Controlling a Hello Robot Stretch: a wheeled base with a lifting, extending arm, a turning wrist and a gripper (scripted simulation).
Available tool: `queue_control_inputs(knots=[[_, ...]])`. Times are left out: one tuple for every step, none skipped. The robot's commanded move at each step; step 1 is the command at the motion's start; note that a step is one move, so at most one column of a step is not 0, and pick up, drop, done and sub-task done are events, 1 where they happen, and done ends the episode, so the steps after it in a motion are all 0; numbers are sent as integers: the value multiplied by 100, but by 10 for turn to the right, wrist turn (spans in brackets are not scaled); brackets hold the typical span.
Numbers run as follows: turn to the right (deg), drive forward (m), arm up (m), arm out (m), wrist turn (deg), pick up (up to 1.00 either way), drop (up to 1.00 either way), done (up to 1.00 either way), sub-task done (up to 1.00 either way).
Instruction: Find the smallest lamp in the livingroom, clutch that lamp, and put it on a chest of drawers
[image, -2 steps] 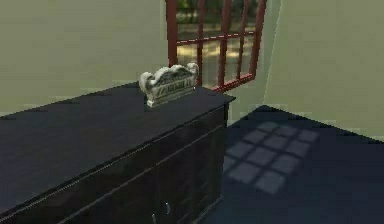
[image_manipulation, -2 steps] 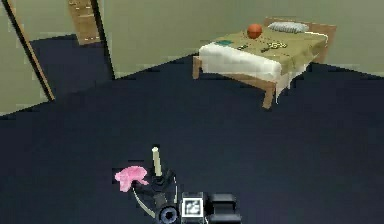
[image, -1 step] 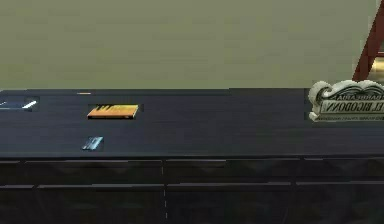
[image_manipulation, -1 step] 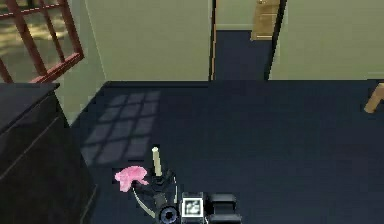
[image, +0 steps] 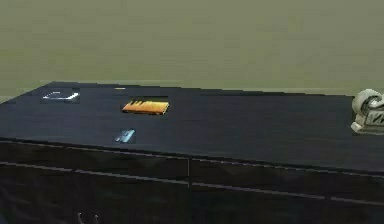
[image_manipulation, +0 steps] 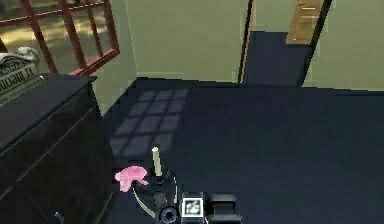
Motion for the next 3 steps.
queue_control_inputs(knots=[[0,30,0,0,0,0,0,0,0],[210,0,0,0,0,0,0,0,0],[-180,0,0,0,0,0,0,0,0]])
